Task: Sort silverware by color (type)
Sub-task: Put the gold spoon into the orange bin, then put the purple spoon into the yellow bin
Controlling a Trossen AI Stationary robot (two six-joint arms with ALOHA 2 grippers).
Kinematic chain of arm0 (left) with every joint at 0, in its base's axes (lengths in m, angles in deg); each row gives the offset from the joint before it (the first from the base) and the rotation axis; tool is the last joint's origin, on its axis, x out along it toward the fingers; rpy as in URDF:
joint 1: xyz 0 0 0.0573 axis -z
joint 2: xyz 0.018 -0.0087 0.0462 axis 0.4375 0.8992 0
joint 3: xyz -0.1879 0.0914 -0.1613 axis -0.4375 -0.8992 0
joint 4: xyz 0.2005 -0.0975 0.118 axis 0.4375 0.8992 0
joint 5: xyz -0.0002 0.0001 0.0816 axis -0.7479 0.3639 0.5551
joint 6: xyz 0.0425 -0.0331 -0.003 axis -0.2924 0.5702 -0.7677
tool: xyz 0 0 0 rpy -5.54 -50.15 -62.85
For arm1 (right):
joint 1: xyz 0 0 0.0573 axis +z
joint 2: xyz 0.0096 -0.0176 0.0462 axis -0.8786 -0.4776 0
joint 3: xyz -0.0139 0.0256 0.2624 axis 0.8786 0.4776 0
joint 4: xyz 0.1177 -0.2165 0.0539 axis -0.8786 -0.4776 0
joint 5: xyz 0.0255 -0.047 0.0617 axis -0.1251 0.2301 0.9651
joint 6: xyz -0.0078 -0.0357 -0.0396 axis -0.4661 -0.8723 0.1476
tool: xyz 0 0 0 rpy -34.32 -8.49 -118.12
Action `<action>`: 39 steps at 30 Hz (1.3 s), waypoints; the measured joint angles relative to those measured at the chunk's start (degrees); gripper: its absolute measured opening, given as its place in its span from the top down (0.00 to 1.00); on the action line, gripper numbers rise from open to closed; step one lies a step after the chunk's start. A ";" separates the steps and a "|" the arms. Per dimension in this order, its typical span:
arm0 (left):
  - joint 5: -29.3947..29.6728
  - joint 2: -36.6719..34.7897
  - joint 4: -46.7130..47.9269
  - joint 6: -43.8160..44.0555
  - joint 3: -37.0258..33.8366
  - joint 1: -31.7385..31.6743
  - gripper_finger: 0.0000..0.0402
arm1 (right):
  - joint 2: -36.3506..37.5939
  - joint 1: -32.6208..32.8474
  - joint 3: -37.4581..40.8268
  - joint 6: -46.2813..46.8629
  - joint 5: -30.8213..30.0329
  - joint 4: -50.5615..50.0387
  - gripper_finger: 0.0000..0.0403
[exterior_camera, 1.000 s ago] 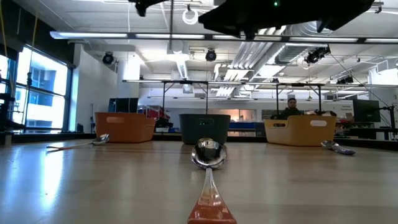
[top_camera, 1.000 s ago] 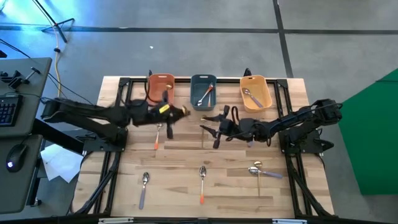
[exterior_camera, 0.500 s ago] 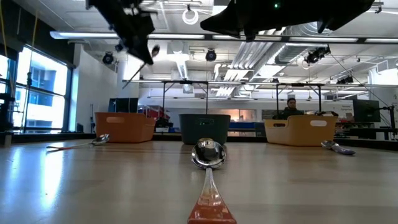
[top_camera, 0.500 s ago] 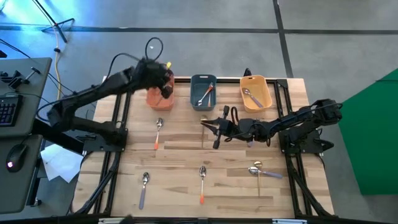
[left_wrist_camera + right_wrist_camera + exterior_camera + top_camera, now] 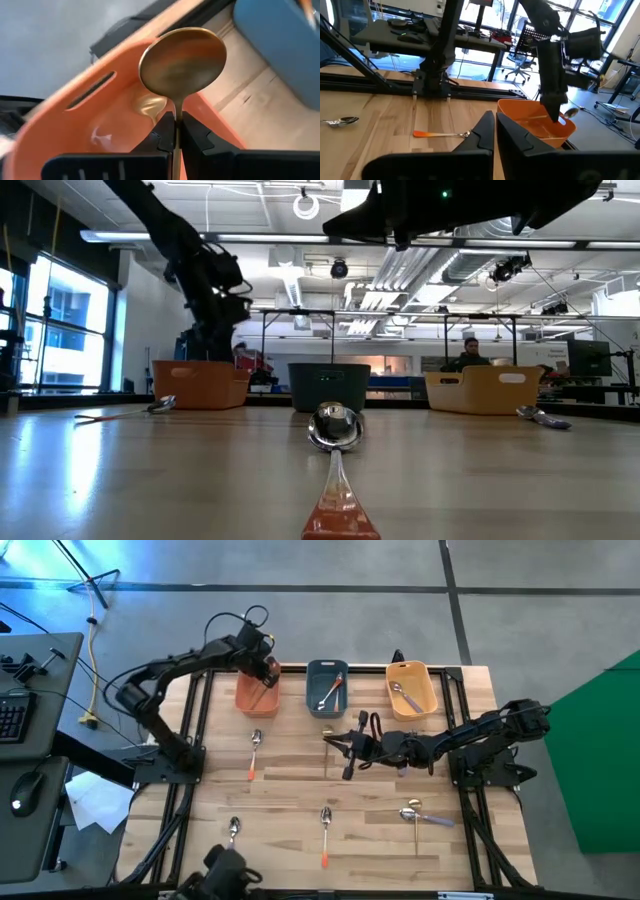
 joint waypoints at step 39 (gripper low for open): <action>10.37 -2.19 3.67 -0.13 -1.04 3.13 0.78 | 3.03 0.17 0.07 2.28 -0.09 -5.72 1.00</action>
